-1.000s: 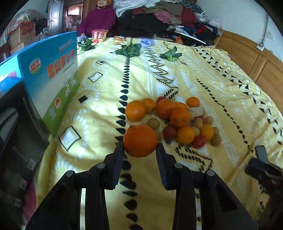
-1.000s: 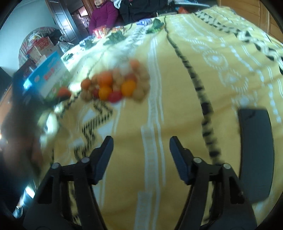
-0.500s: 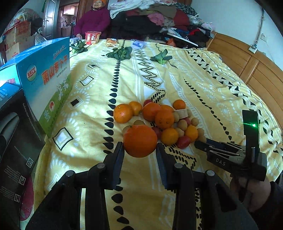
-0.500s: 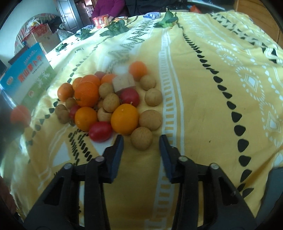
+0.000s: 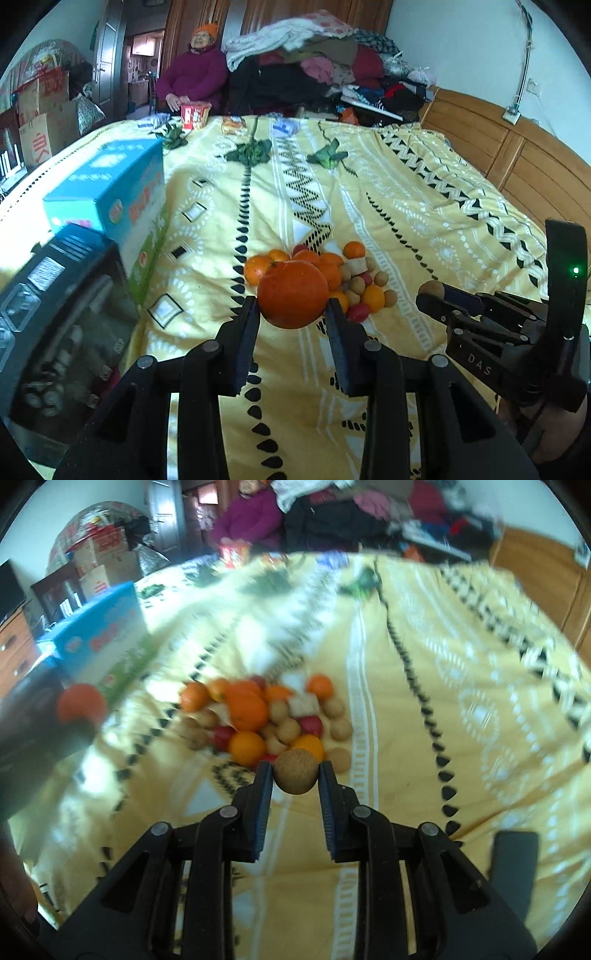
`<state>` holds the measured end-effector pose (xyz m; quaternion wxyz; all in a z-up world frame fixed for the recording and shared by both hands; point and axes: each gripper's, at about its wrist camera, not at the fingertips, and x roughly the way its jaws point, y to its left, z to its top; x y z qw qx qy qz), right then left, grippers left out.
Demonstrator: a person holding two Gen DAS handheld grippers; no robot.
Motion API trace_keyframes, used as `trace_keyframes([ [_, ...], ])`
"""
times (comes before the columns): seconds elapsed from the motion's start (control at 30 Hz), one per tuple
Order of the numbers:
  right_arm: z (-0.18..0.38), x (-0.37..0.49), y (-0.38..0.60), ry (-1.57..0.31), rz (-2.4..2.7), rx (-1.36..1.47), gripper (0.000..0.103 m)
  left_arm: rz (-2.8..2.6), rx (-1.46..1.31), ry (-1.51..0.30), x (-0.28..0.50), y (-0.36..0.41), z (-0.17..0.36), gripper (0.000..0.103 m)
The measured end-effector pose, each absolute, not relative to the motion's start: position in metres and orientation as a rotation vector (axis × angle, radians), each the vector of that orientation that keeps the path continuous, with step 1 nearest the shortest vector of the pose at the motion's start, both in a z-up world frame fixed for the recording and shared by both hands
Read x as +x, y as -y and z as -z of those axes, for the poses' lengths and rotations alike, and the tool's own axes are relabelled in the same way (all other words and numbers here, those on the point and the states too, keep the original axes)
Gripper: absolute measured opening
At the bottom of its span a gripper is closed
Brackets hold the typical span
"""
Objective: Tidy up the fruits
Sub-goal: 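Carry the orange and kiwi over to the steel bowl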
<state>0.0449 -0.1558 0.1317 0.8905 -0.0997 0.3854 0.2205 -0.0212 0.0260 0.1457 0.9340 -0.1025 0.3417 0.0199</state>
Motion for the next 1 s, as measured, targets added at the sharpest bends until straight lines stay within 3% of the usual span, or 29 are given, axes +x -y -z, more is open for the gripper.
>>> trace_keyframes([
  [0.53, -0.209, -0.019, 0.092, -0.652, -0.538, -0.301, 0.026, -0.183, -0.272, -0.534, -0.116, -0.105, -0.216, 0.037],
  [1.0, -0.245, -0.079, -0.042, -0.564, -0.764, -0.402, 0.026, -0.483, -0.364, -0.42, -0.216, -0.252, -0.243, 0.037],
])
